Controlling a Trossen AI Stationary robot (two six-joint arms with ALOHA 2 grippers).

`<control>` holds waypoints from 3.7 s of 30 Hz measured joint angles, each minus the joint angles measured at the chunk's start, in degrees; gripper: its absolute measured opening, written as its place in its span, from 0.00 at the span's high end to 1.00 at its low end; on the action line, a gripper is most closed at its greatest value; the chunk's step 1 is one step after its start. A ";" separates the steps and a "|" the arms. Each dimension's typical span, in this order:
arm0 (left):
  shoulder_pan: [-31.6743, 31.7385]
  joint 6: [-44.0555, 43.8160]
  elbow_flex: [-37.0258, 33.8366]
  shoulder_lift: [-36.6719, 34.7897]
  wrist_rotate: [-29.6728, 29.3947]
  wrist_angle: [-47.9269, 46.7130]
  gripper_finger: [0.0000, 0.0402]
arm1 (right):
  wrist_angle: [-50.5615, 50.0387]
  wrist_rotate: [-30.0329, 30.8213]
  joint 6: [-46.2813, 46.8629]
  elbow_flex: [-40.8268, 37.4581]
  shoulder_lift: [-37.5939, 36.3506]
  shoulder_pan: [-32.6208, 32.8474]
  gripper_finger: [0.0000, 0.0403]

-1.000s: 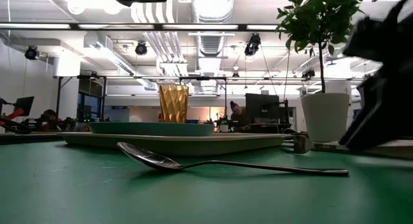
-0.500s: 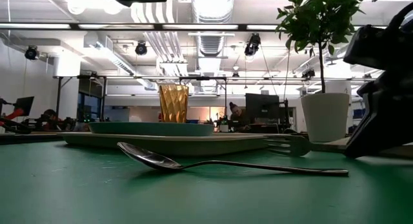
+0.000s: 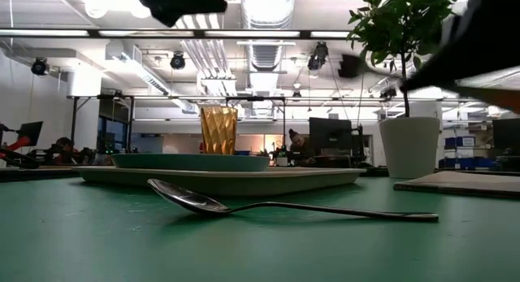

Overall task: Pick and place plate/cup/fork/spoon on tray
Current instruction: Put the orange fork on the white tray to the right of the green plate

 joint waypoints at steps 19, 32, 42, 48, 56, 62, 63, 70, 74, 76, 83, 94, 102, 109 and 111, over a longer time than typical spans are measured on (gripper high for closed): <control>-0.26 0.76 -0.02 10.03 12.68 21.07 0.68 | 46.81 -5.17 -48.05 -0.06 1.01 -5.77 0.98; -0.52 6.03 -0.02 14.24 21.73 35.94 0.65 | 53.30 -10.97 -51.61 -0.06 1.68 -9.29 0.98; -0.46 6.66 0.00 15.38 22.18 36.78 0.65 | 53.45 -14.10 -50.81 -0.08 1.70 -12.14 0.98; -0.57 5.36 -0.04 15.31 24.19 33.87 0.65 | 57.03 -13.58 -50.75 -0.08 1.59 -12.55 0.98; -0.43 5.20 0.38 15.18 23.77 35.46 0.65 | 57.61 -14.26 -50.71 -0.06 1.68 -12.71 0.98; -0.20 5.43 0.31 15.09 17.95 38.47 0.65 | 57.65 -15.75 -49.08 -0.07 1.70 -13.49 0.98; -0.20 5.83 0.31 15.09 18.38 38.47 0.65 | 57.60 -15.74 -48.41 -0.08 1.76 -13.93 0.98; -0.25 7.41 0.28 15.09 18.96 40.05 0.65 | 57.58 -17.38 -47.08 -0.06 3.21 -15.87 0.98; -0.24 8.39 0.28 15.09 18.79 40.00 0.72 | 57.58 -17.00 -47.15 -0.06 3.50 -16.05 0.98; -0.22 8.44 0.20 15.09 18.60 39.89 0.80 | 57.61 -17.02 -47.17 -0.06 3.50 -16.03 0.98; -0.20 8.80 0.20 15.01 18.53 39.36 0.99 | 57.03 -17.79 -45.32 -0.06 3.50 -15.94 0.98; -0.24 11.17 0.04 14.89 28.29 36.36 1.00 | 51.46 -24.97 -37.60 -0.04 0.02 -16.14 0.67; -0.06 12.54 0.23 14.26 39.40 34.46 1.00 | 43.81 -31.28 -31.22 -0.04 -3.69 -17.22 0.48; 0.17 21.26 1.52 14.25 51.01 34.52 1.00 | 41.24 -51.24 -25.39 0.82 -1.99 -20.56 0.46; 0.04 24.72 1.64 14.24 54.19 34.44 1.00 | 41.22 -52.01 -25.65 1.51 -0.51 -20.60 0.47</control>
